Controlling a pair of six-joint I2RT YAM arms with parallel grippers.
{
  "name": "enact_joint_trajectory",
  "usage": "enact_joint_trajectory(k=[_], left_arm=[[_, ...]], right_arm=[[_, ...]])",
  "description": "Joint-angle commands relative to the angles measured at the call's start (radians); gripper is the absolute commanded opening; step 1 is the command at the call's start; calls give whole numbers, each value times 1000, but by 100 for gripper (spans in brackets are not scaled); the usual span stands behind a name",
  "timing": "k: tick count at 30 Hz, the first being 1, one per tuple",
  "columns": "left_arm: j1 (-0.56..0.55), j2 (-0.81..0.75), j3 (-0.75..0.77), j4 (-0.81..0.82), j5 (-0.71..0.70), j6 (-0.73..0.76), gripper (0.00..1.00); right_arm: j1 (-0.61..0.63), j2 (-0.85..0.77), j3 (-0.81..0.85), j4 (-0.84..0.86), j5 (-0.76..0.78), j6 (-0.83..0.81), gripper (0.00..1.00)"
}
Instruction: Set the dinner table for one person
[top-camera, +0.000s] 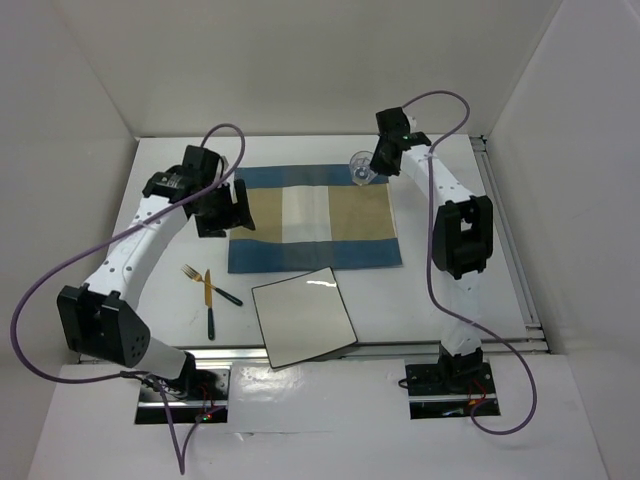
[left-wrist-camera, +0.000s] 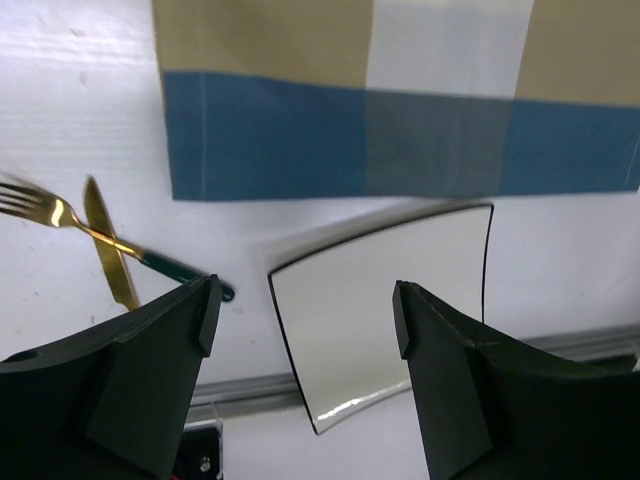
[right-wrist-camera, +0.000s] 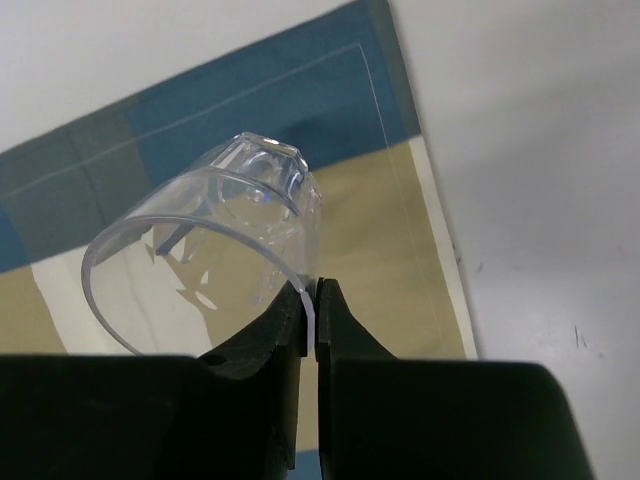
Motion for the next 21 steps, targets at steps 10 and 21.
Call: enact_joint_trajectory(k=[10, 21], left_arm=[[-106, -170, -167, -37, 69, -69, 90], [-200, -196, -259, -22, 80, -112, 91]], right_arm=[[-46, 102, 134, -7, -22, -22, 0], [-65, 162, 151, -27, -53, -13, 0]])
